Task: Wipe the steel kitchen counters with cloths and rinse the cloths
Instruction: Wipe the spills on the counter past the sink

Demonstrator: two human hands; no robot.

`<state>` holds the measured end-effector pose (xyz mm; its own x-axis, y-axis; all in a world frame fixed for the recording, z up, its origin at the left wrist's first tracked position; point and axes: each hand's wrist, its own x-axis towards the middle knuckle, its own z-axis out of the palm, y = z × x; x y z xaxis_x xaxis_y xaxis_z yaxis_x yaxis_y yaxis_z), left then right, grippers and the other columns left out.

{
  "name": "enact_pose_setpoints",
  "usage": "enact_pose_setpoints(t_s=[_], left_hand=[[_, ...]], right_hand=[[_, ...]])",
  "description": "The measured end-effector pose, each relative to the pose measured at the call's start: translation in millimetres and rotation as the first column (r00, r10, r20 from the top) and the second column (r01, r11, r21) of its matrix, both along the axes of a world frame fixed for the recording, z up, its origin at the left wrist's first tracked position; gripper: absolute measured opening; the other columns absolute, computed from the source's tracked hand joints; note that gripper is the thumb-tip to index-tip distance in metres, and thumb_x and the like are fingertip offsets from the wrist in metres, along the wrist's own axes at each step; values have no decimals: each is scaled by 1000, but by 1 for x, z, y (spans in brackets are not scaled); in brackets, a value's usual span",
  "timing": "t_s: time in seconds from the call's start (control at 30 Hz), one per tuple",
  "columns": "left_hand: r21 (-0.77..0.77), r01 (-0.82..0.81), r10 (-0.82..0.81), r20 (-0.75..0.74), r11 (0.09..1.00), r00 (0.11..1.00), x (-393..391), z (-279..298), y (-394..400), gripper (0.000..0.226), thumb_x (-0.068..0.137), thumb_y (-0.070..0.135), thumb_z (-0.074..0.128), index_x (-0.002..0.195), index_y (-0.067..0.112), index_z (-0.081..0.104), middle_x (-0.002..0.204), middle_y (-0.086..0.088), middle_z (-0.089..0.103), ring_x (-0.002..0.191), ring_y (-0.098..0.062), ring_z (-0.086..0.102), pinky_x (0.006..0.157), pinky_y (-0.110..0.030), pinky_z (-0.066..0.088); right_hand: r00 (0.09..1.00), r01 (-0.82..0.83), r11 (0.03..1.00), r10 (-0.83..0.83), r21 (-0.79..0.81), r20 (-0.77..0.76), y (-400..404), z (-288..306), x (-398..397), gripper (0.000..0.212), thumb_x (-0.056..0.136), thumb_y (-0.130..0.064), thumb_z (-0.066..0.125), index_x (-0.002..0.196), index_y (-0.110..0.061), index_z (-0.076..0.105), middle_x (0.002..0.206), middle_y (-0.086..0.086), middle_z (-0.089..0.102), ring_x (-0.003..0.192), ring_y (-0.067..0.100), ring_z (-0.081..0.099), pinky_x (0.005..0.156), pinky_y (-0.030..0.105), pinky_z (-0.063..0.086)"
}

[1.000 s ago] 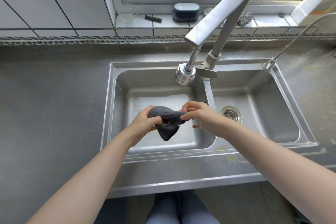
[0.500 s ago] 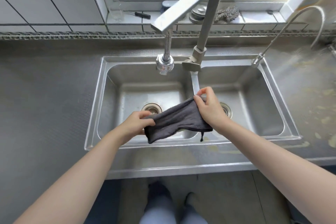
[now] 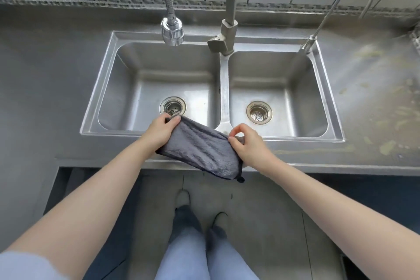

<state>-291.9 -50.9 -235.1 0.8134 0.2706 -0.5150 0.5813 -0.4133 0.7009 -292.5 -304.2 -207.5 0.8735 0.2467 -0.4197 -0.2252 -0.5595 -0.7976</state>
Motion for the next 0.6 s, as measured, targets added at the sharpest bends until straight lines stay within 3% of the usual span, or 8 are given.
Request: enact_pose_setpoints(t_s=[0.1, 0.17, 0.23, 0.27, 0.33, 0.4, 0.5, 0.6], left_hand=[[122, 165, -158, -62, 979, 985, 13, 5, 4, 39, 94, 45, 55, 100, 7, 62, 94, -5, 61, 84, -20, 57, 71, -31, 41], [145, 132, -136, 16, 981, 991, 28, 8, 4, 34, 89, 43, 64, 92, 9, 62, 83, -1, 59, 75, -16, 55, 65, -21, 42], [53, 39, -43, 76, 998, 996, 42, 11, 1, 27, 83, 42, 72, 85, 17, 60, 76, 5, 56, 67, -7, 53, 52, -11, 42], [-5, 13, -13, 74, 1000, 997, 47, 11, -2, 25, 82, 41, 73, 85, 20, 60, 77, 5, 58, 67, -7, 55, 52, -14, 44], [33, 109, -109, 12, 993, 994, 47, 2, -3, 24, 85, 38, 70, 95, 19, 61, 89, 1, 62, 78, -14, 58, 62, -24, 46], [233, 218, -215, -38, 948, 976, 33, -11, 0, 31, 91, 35, 62, 112, 12, 61, 106, -5, 64, 95, -22, 59, 78, -30, 44], [410, 192, -217, 16, 892, 976, 0, -27, 8, 31, 97, 26, 49, 119, 7, 59, 122, -12, 63, 113, -32, 55, 93, -38, 42], [540, 114, -226, 146, 834, 963, -29, -42, 18, 24, 97, 18, 45, 106, 4, 62, 110, -17, 64, 105, -34, 53, 92, -42, 39]], right_hand=[[998, 19, 999, -17, 32, -63, 1, -3, -18, 3, 99, -17, 50, 96, -18, 50, 70, -2, 54, 62, 13, 49, 53, 27, 44], [997, -8, 998, 13, 58, -76, 2, -4, -28, 3, 98, -16, 50, 95, -17, 49, 69, -1, 52, 61, 14, 51, 58, 35, 49], [988, -141, 990, 142, 15, -60, 3, -3, -38, 5, 98, -20, 50, 94, -17, 49, 68, 1, 56, 58, 17, 58, 58, 35, 50], [964, -266, 953, 267, -142, -13, 3, -3, -41, 11, 99, -27, 48, 94, -17, 48, 74, 6, 61, 63, 24, 63, 60, 36, 49], [868, -361, 720, 492, -593, 70, 2, -7, -45, 22, 100, -39, 42, 93, -18, 44, 88, 10, 65, 81, 33, 63, 61, 37, 39], [840, -292, 608, 533, -738, 106, 7, -8, -44, 15, 98, -31, 47, 95, -17, 45, 98, 8, 64, 93, 33, 61, 62, 36, 32], [782, -284, 604, 596, -745, 185, 30, -16, -38, 13, 95, -15, 42, 104, -11, 49, 109, 8, 54, 103, 30, 50, 72, 34, 33], [716, -332, 700, 623, -632, 313, 66, -32, -28, 25, 98, -22, 41, 115, -7, 52, 120, 11, 50, 113, 29, 45, 92, 36, 37]])
